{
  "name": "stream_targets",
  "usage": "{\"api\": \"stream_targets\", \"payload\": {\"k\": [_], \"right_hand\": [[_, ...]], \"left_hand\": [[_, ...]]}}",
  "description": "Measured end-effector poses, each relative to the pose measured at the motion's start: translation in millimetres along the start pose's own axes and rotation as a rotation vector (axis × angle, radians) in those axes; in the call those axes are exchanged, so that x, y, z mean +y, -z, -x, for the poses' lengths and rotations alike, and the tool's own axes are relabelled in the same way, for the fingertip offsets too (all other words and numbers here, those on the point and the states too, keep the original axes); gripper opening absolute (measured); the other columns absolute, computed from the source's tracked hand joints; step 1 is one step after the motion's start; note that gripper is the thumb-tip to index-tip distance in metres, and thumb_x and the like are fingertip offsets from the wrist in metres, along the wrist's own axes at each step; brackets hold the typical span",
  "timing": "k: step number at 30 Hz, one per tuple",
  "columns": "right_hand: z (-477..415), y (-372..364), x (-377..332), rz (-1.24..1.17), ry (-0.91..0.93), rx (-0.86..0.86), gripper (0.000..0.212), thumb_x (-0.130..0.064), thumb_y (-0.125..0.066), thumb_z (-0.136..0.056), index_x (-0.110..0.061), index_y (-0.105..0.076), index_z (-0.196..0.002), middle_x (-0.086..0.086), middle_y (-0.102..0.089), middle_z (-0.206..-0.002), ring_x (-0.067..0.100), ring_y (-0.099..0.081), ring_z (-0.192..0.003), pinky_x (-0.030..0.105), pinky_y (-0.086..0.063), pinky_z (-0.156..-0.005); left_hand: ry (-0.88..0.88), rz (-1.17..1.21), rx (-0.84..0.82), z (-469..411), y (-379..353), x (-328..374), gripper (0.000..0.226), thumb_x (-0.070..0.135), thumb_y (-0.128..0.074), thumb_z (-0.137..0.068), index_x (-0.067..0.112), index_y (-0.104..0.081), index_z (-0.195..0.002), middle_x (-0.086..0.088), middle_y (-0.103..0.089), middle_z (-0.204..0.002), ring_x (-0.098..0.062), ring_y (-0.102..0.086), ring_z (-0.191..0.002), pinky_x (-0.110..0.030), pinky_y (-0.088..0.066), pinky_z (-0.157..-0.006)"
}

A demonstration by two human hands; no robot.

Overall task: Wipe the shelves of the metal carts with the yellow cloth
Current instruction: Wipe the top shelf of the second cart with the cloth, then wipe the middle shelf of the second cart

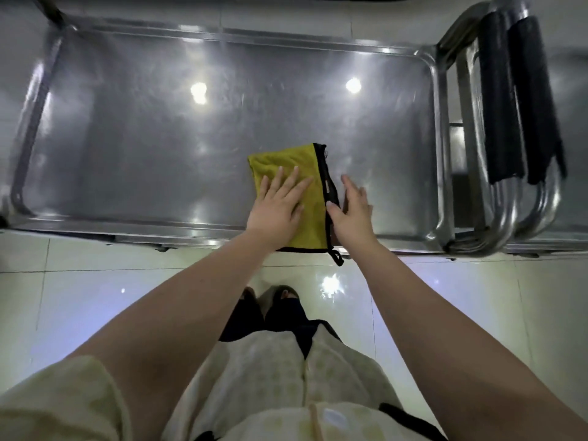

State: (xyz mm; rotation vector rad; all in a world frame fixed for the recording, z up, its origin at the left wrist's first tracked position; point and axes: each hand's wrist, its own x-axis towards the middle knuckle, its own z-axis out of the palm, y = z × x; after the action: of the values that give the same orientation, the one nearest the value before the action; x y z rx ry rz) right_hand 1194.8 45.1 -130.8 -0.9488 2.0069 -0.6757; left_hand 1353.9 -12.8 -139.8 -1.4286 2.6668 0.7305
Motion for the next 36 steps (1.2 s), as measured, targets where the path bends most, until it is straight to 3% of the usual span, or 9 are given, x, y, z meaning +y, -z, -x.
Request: {"api": "stream_targets", "payload": {"k": [4,6,10,19,24,27,30,33,36], "right_hand": [[-0.4,-27.3,-22.7,0.381,0.125,0.027,0.070,-0.032,-0.061,-0.091,-0.023,-0.028,-0.152,0.009,-0.011,-0.163,0.033,0.002,-0.149,0.048,-0.002,-0.121],[1.1,-45.6,-38.5,0.464,0.242,0.025,0.063,-0.035,-0.060,-0.090,-0.020,-0.037,-0.146,0.011,-0.023,-0.158,0.034,-0.008,-0.147,0.046,-0.011,-0.120],[6.4,-77.3,-56.8,0.628,0.376,-0.049,0.055,-0.040,-0.060,-0.087,-0.019,-0.045,-0.136,0.007,-0.040,-0.140,0.031,-0.029,-0.133,0.043,-0.024,-0.112],[-16.3,-33.1,-25.9,0.501,0.568,-0.205,0.056,-0.022,-0.069,-0.083,-0.019,-0.054,-0.137,-0.003,-0.047,-0.146,0.023,-0.040,-0.132,0.039,-0.030,-0.110],[-8.5,-21.5,-42.5,0.197,0.435,-0.137,0.062,-0.009,-0.066,-0.085,-0.017,-0.046,-0.143,0.005,-0.044,-0.146,0.023,-0.040,-0.134,0.039,-0.036,-0.110],[-3.4,-12.9,-62.0,0.313,0.475,0.076,0.063,-0.008,-0.064,-0.082,-0.021,-0.046,-0.141,0.004,-0.031,-0.155,0.029,-0.027,-0.139,0.041,-0.026,-0.114],[-0.4,-4.9,-84.5,0.462,0.464,0.029,0.060,-0.005,-0.058,-0.083,-0.030,-0.049,-0.137,-0.006,-0.041,-0.148,0.021,-0.015,-0.146,0.042,-0.006,-0.114],[4.7,3.8,-101.0,0.503,0.457,0.023,0.040,-0.004,-0.051,-0.087,-0.032,-0.065,-0.112,-0.008,-0.057,-0.114,0.019,-0.033,-0.135,0.047,0.008,-0.114],[14.5,15.1,-111.5,0.507,0.537,0.046,0.034,-0.003,-0.046,-0.089,-0.027,-0.067,-0.102,-0.006,-0.065,-0.103,0.020,-0.052,-0.115,0.045,-0.001,-0.115]], "left_hand": [[0.052,0.005,0.086,32.7,10.5,-44.2,0.053,0.029,-0.037,-0.104,0.032,-0.022,-0.154,0.004,-0.010,-0.163,-0.021,0.001,-0.151,-0.039,0.010,-0.120],[0.093,0.016,0.103,39.5,17.9,-57.5,0.052,0.026,-0.040,-0.103,0.028,-0.026,-0.153,0.001,-0.016,-0.163,-0.024,-0.005,-0.151,-0.041,0.003,-0.121],[0.214,0.107,0.165,19.0,37.8,-59.8,0.048,0.018,-0.047,-0.098,0.021,-0.041,-0.146,-0.006,-0.042,-0.151,-0.031,-0.039,-0.136,-0.043,-0.031,-0.110],[0.315,-0.025,0.163,-39.2,54.9,-47.9,0.032,0.029,-0.056,-0.096,0.018,-0.057,-0.126,-0.010,-0.051,-0.131,-0.031,-0.039,-0.127,-0.041,-0.033,-0.102],[0.183,0.080,0.199,-19.6,65.5,-28.3,0.025,0.022,-0.053,-0.096,0.018,-0.054,-0.121,-0.008,-0.057,-0.123,-0.034,-0.052,-0.112,-0.039,-0.033,-0.094],[0.054,0.184,0.188,-1.9,73.7,-12.0,0.030,0.011,-0.052,-0.092,0.015,-0.055,-0.122,-0.009,-0.056,-0.124,-0.032,-0.053,-0.109,-0.038,-0.038,-0.092],[0.036,0.378,0.210,10.8,80.6,2.7,0.032,0.003,-0.053,-0.089,0.016,-0.054,-0.118,-0.005,-0.057,-0.117,-0.024,-0.055,-0.102,-0.032,-0.041,-0.080],[0.142,0.634,0.286,21.4,85.1,11.8,0.036,0.003,-0.058,-0.088,0.023,-0.043,-0.113,0.002,-0.056,-0.106,-0.017,-0.055,-0.091,-0.028,-0.042,-0.073],[0.223,0.857,0.308,33.4,89.2,12.4,0.048,0.007,-0.073,-0.081,0.024,-0.042,-0.113,0.002,-0.057,-0.098,-0.011,-0.057,-0.084,-0.025,-0.052,-0.069]]}}
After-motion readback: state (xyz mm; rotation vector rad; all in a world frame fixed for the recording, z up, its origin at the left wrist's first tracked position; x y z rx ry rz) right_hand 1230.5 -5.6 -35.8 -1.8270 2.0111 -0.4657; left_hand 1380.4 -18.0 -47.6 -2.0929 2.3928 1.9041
